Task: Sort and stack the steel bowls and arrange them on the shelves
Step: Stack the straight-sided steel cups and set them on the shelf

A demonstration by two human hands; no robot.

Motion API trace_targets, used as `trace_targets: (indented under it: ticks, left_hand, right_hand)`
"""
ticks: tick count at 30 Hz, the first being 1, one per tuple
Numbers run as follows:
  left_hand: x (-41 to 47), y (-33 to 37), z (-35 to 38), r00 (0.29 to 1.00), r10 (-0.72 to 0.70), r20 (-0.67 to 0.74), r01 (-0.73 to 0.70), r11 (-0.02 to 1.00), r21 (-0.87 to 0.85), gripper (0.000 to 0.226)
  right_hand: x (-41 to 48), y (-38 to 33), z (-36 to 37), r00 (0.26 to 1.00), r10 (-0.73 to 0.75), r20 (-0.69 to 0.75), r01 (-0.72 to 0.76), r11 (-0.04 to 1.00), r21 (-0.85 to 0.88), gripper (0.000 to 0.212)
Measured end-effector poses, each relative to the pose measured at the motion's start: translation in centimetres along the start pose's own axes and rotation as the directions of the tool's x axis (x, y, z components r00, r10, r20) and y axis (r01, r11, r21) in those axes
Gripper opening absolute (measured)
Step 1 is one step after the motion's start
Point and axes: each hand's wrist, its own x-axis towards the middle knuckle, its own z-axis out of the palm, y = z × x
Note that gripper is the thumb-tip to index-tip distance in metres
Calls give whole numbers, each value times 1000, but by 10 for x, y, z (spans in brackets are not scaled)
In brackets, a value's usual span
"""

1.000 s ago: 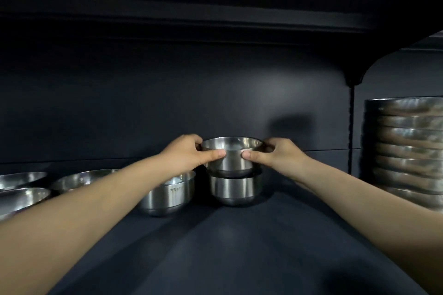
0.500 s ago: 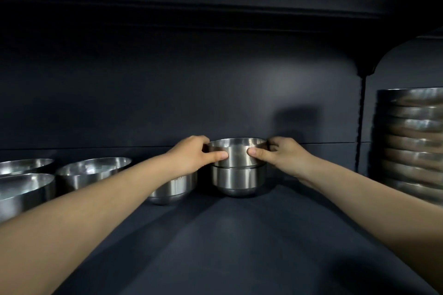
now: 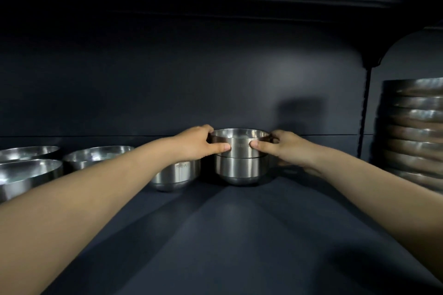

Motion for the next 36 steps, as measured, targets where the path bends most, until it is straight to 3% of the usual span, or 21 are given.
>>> trace_targets:
  ticks: [3,5,10,16,22,28,32,36]
  left_hand:
    - [-7,2,-8,999,-5,48,3,999,44,70]
    - [-15,1,-14,999,1,37,-2,999,50,69]
    - [-37,-5,-30,1000,3,-22,-1,998,60,65]
    - [-42,-11,-37,999,-23,-29,21,997,-72,71]
    - [-19,-2,-28,991,28,130,-14,995,-103,87]
    - [4,-6,-7,971,103,218,-81,991,-104,84]
    - [11,-14,3,978,113,174,-94,989,-112,105]
    - [12,-15,8,985,122,118,-107,986,-124,91]
  right_hand:
    - [-3,-12,-7,990,111,86,-106,992,-63,40]
    - [-5,-22,-11,988,148,52,-143,985,-93,44]
    - [-18,-38,-12,992,121,-39,-124,990,-71,43]
    - [-31,-39,1,994,100,-40,-101,995,-25,52]
    - [-18,-21,20,991,62,-118,-48,991,125,81]
    - [-14,2,25,998,59,-30,-52,977,206,47]
    - [-11,13,27,996,59,-60,-45,978,202,64]
    - [-10,18,28,995,31,-97,-8,974,227,64]
